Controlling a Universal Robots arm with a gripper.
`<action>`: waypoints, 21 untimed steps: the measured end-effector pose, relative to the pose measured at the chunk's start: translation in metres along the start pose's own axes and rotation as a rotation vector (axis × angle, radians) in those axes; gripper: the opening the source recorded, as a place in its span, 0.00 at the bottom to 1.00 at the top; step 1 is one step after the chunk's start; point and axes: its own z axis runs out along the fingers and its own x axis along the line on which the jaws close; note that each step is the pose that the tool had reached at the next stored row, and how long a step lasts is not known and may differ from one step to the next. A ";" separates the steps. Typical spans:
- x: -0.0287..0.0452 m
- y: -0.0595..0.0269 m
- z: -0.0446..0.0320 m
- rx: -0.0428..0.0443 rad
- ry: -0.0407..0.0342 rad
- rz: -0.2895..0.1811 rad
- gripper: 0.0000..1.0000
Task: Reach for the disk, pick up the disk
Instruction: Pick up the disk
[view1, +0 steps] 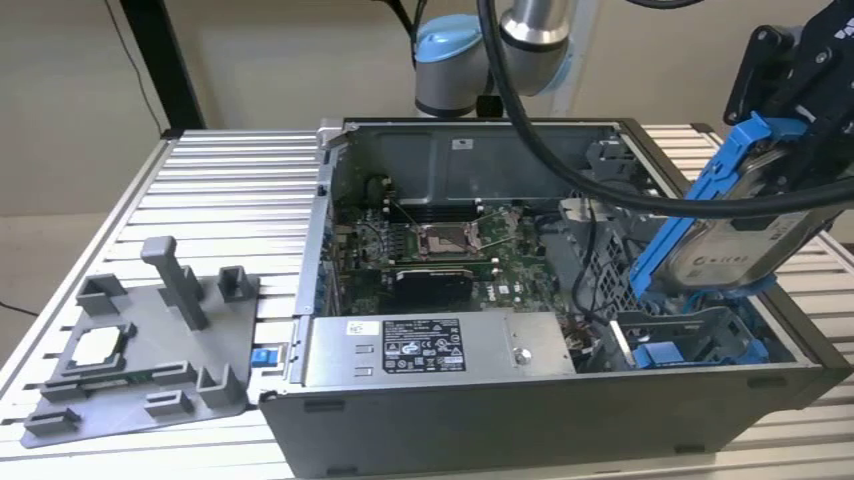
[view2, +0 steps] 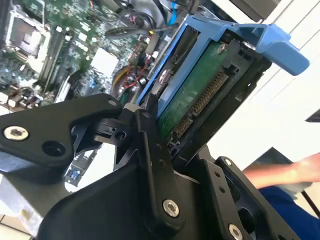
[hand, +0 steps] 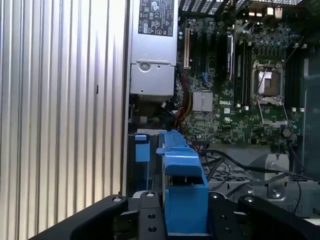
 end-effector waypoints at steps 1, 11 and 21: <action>0.0001 -0.0001 -0.0001 0.0000 0.0000 0.000 0.00; 0.0021 -0.0005 0.0023 0.0417 0.0264 -0.001 0.00; 0.0027 -0.0007 0.0066 0.0461 0.0279 0.032 0.00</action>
